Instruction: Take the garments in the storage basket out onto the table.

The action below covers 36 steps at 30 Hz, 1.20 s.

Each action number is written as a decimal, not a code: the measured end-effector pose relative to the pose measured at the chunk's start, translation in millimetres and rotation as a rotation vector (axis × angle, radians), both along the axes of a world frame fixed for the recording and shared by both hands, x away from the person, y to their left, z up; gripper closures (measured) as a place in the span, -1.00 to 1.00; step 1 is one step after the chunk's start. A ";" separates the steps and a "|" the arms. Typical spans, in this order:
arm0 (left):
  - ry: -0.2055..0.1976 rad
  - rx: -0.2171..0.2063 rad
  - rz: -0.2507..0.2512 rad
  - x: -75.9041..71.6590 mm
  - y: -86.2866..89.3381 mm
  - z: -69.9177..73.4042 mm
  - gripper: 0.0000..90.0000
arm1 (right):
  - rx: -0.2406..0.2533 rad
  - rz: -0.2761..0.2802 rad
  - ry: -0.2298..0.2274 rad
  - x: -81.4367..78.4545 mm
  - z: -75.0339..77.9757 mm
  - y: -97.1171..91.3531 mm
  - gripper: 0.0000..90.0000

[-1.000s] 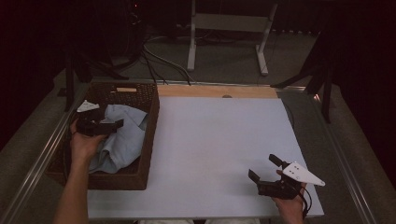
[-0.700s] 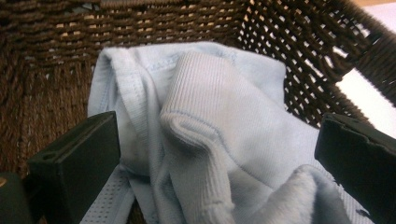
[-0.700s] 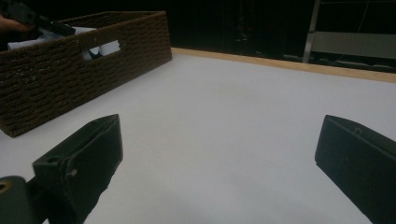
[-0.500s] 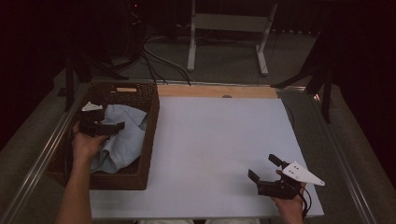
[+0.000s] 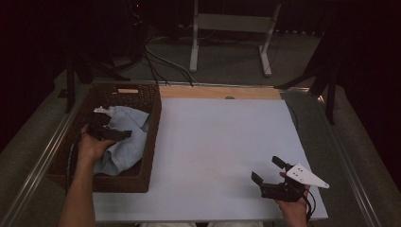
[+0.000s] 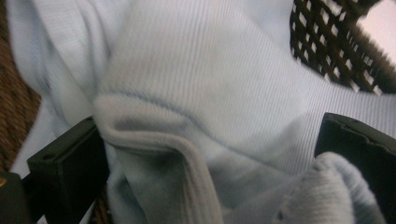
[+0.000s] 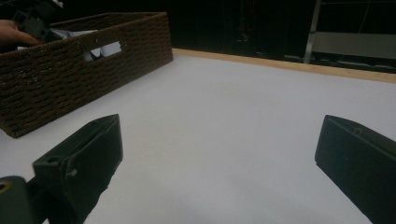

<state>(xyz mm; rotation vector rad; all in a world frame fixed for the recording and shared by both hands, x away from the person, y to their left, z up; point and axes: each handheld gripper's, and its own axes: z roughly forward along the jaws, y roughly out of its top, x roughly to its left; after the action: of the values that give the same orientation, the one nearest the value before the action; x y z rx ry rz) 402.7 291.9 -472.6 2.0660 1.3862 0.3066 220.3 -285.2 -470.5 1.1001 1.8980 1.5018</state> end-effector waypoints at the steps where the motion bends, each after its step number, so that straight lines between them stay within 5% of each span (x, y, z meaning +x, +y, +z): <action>1: 0.007 0.000 -0.004 0.1 -0.7 -0.9 -0.96 | 0.001 0.000 -0.001 -0.1 0.0 -0.1 -0.97; 12: 0.019 0.059 0.000 0.5 -6.5 -2.3 -0.96 | 0.008 -0.001 -0.005 -0.3 0.5 -1.0 -0.97; 19: 0.082 0.079 0.011 1.9 -9.4 -3.6 -0.95 | 0.013 -0.001 -0.005 -0.4 0.8 -2.0 -0.97; 23: 0.136 0.075 -0.015 1.8 -8.9 -2.5 -0.55 | 0.011 -0.001 -0.003 -0.4 0.7 -1.7 -0.97; 27: 0.190 0.096 -0.056 1.6 -8.8 -0.2 0.50 | 0.010 -0.001 -0.004 -0.2 0.6 -1.2 -0.97; 29: 0.188 0.100 -0.081 1.0 -9.2 2.0 0.79 | 0.010 -0.001 -0.003 -0.4 0.7 -1.7 -0.97; 36: 0.134 0.066 -0.096 -3.3 -9.1 11.6 0.87 | 0.016 -0.008 -0.003 -0.6 1.0 -3.2 -0.97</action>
<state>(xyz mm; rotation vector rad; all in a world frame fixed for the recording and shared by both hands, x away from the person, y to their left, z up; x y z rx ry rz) 399.5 282.7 -461.0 2.2350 1.3648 0.1776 219.7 -288.4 -469.6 1.1105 1.8810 1.5156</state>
